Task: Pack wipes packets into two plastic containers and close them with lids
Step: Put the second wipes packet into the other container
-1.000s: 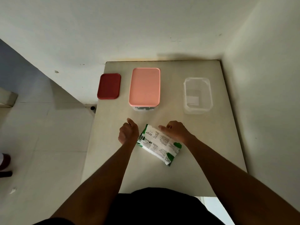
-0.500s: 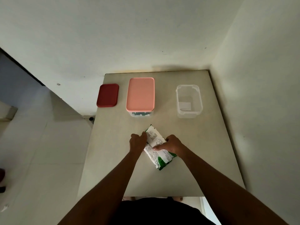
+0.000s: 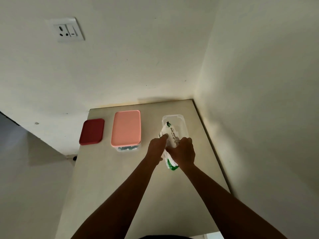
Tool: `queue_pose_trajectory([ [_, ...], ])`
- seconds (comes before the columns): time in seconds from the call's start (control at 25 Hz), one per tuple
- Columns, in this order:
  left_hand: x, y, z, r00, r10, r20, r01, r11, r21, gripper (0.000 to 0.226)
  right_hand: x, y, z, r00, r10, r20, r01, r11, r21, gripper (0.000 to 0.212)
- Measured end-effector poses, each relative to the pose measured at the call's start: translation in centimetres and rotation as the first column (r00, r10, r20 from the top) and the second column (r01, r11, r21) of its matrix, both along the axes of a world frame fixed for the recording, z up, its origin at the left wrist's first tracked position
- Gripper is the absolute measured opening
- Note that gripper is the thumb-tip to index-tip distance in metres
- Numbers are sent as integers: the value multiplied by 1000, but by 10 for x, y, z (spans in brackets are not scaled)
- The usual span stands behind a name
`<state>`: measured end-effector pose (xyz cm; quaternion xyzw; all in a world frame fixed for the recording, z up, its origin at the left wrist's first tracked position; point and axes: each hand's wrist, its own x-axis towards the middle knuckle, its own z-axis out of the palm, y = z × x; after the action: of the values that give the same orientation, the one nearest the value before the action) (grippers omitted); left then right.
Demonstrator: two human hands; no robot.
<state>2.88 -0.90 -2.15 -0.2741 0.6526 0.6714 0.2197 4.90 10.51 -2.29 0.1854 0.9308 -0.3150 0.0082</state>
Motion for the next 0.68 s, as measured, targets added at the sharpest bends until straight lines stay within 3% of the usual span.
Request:
queue_pose_trajectory([
  [0.08, -11, 17, 8, 999, -15, -30, 17, 999, 52, 48, -1, 1, 8, 989, 2, -146, 14, 994, 109, 65],
  [0.24, -34, 39, 12, 995, 51, -83, -41, 992, 121, 57, -12, 4, 23, 902, 183, -391, -61, 951, 304, 47],
  [0.36, -51, 37, 6, 986, 149, -70, -131, 968, 213, 62, -26, 8, 29, 847, 332, -414, -213, 927, 309, 41],
  [0.44, -63, 32, 3, 983, 177, -49, -161, 958, 237, 56, -38, 19, 26, 827, 341, -448, -320, 939, 124, 33],
  [0.52, -72, 30, 2, 988, 149, -33, -136, 959, 250, 50, -48, 35, 18, 864, 171, -473, -271, 951, -151, 20],
  [0.6, -79, 34, 0, 990, 140, -31, -117, 914, 389, 43, -62, 54, 5, 948, -39, -316, -71, 942, -327, 22],
  [0.68, -85, 42, -6, 987, 160, -8, -139, 879, 455, 40, -77, 70, -8, 992, -120, -32, 88, 863, -497, 37],
])
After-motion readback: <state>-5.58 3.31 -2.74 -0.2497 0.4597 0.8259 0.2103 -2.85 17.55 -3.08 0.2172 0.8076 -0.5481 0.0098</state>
